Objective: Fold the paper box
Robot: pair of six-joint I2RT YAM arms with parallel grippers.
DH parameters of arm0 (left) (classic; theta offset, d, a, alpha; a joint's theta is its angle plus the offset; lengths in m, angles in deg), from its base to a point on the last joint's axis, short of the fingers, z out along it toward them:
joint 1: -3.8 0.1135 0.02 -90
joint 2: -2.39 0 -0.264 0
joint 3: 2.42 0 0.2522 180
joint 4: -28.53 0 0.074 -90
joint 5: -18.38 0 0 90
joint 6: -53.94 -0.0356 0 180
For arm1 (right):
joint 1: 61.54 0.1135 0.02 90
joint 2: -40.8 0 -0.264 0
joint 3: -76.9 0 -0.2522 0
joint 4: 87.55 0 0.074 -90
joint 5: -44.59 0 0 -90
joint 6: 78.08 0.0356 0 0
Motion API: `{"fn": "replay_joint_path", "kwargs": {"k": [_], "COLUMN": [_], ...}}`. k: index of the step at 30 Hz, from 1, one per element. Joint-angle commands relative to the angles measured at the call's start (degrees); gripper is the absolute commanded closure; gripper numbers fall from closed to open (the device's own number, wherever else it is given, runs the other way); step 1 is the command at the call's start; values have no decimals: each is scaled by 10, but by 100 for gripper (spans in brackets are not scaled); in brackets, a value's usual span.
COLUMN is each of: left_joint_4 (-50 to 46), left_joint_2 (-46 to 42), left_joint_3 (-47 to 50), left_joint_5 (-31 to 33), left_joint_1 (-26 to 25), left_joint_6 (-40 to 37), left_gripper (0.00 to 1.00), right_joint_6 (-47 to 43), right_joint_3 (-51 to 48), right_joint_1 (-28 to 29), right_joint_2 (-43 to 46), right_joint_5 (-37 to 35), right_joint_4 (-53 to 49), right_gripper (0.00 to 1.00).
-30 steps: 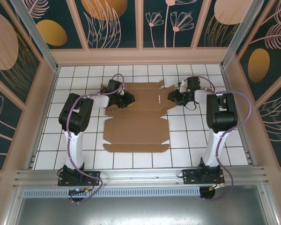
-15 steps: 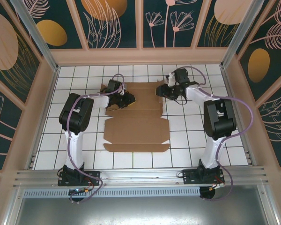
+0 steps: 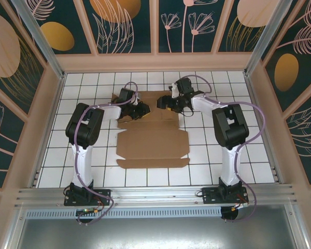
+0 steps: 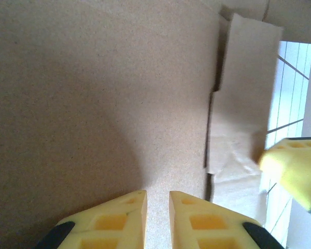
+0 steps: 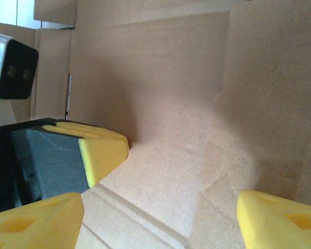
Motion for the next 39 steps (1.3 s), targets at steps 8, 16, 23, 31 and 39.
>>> {"fn": "replay_joint_path", "kwargs": {"k": [8,16,23,31,39], "left_joint_4": [-36,-40,-42,-46,-52], "left_joint_2": [31,30,34,39,41], "left_joint_3": [14,12,13,10,3], "left_joint_5": [10,13,14,18,19], "left_joint_1": [0,0,0,0,0], "left_joint_6": [3,0,-2,-7,-11], "left_gripper": [81,81,81,81,81], "right_joint_6": [4,-25,-30,-35,-50], "right_joint_3": [27,-1,-79,-91,-51], "right_joint_1": [-4,-50,-101,-103,-106], "right_joint_2": [-26,85,97,114,97], "right_joint_5": [-49,-151,-95,-98,-148], "right_joint_4": [-43,-86,-61,-40,-80], "right_gripper": [22,24,27,28,59]}}
